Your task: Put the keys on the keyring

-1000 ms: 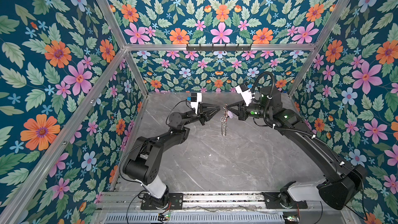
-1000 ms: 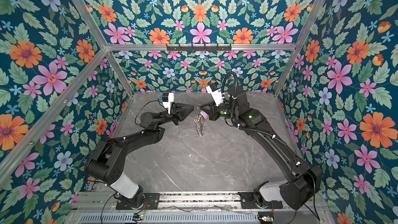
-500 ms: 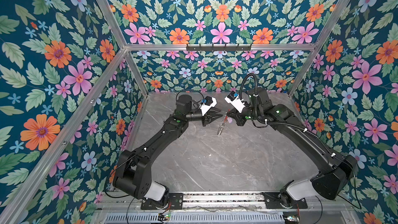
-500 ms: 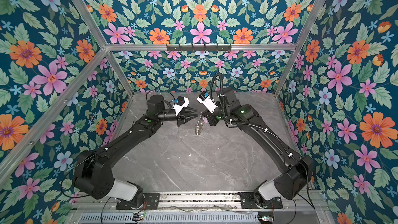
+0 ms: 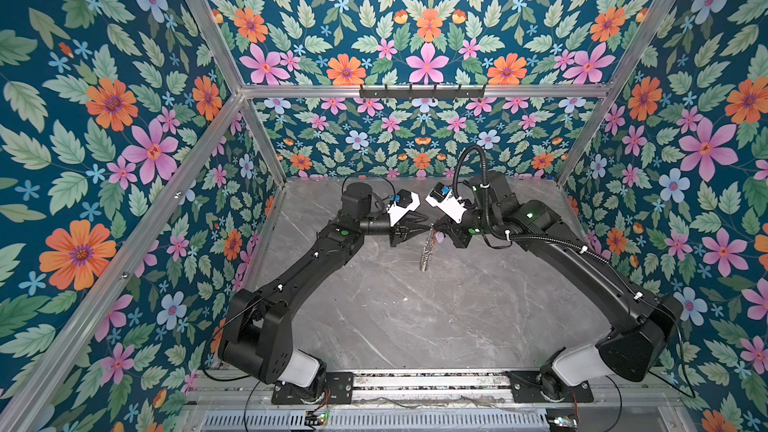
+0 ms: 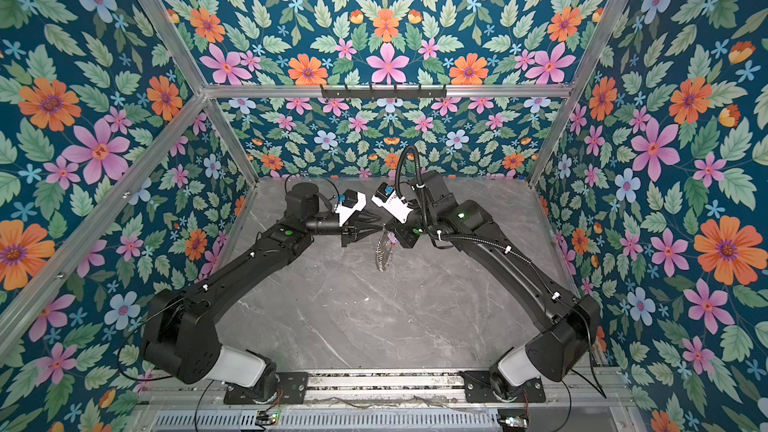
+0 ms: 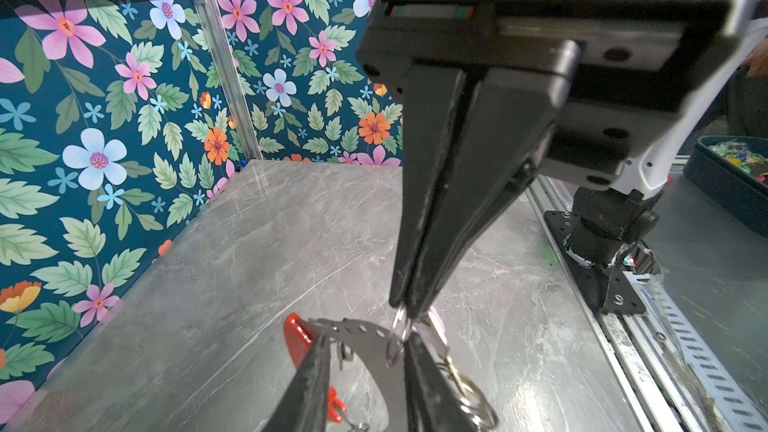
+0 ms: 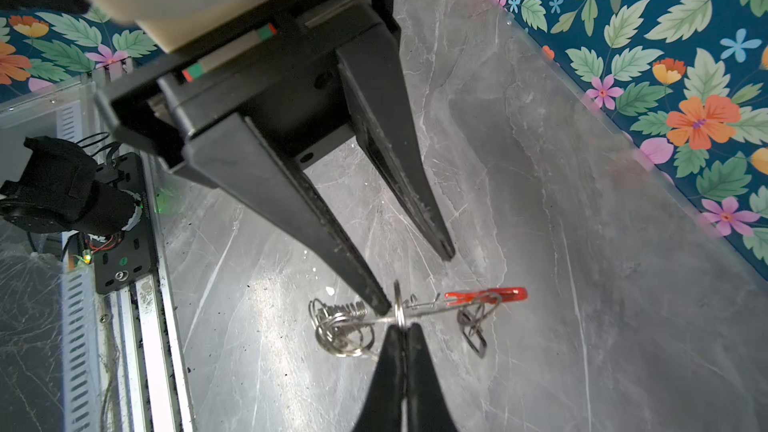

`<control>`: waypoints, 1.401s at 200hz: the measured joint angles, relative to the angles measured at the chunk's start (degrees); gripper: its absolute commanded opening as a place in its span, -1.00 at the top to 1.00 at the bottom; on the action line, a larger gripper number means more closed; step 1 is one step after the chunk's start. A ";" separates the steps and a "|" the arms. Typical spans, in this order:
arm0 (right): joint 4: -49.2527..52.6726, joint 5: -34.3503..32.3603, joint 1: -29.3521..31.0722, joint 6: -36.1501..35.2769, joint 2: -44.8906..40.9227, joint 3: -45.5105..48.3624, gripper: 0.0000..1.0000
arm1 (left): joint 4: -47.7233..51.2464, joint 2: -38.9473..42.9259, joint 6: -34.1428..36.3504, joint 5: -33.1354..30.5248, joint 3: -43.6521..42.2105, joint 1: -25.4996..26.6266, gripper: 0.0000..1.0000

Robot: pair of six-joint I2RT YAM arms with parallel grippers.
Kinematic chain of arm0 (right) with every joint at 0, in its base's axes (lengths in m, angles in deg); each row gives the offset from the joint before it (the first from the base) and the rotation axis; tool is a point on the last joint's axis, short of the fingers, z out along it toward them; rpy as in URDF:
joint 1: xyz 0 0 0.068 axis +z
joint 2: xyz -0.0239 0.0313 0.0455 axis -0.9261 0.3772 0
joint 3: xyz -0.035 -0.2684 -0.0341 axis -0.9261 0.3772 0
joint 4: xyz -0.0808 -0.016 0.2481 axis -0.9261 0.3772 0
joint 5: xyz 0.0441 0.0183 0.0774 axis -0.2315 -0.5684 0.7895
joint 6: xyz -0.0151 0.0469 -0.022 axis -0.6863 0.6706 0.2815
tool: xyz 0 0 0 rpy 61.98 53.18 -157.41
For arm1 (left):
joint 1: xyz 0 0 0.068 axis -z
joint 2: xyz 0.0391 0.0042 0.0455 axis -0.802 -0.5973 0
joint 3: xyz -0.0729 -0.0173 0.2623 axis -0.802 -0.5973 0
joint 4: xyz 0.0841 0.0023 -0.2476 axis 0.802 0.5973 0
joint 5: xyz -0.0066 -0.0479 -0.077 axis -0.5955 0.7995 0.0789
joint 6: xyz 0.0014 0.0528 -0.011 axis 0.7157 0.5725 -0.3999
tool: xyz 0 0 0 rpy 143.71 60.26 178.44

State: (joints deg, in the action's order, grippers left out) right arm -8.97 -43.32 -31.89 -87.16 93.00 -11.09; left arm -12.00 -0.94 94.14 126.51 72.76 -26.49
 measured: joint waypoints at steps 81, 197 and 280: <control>0.79 -0.48 0.55 -0.33 0.70 -0.83 1.00 | -0.24 -0.70 -0.20 3.13 0.02 0.17 1.00; -12.63 14.56 -7.87 21.31 -5.60 10.78 0.29 | -12.04 -1.05 -12.07 4.46 -3.15 -0.15 1.00; -18.38 18.32 -7.98 25.64 -5.60 12.41 1.00 | -17.42 -1.14 -19.02 4.85 -3.48 -0.20 1.00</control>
State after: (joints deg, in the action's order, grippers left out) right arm -27.36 -25.01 -39.87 -61.53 87.40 1.32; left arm -29.42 -2.07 75.13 131.36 69.29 -26.69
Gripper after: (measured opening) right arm 0.049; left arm 0.050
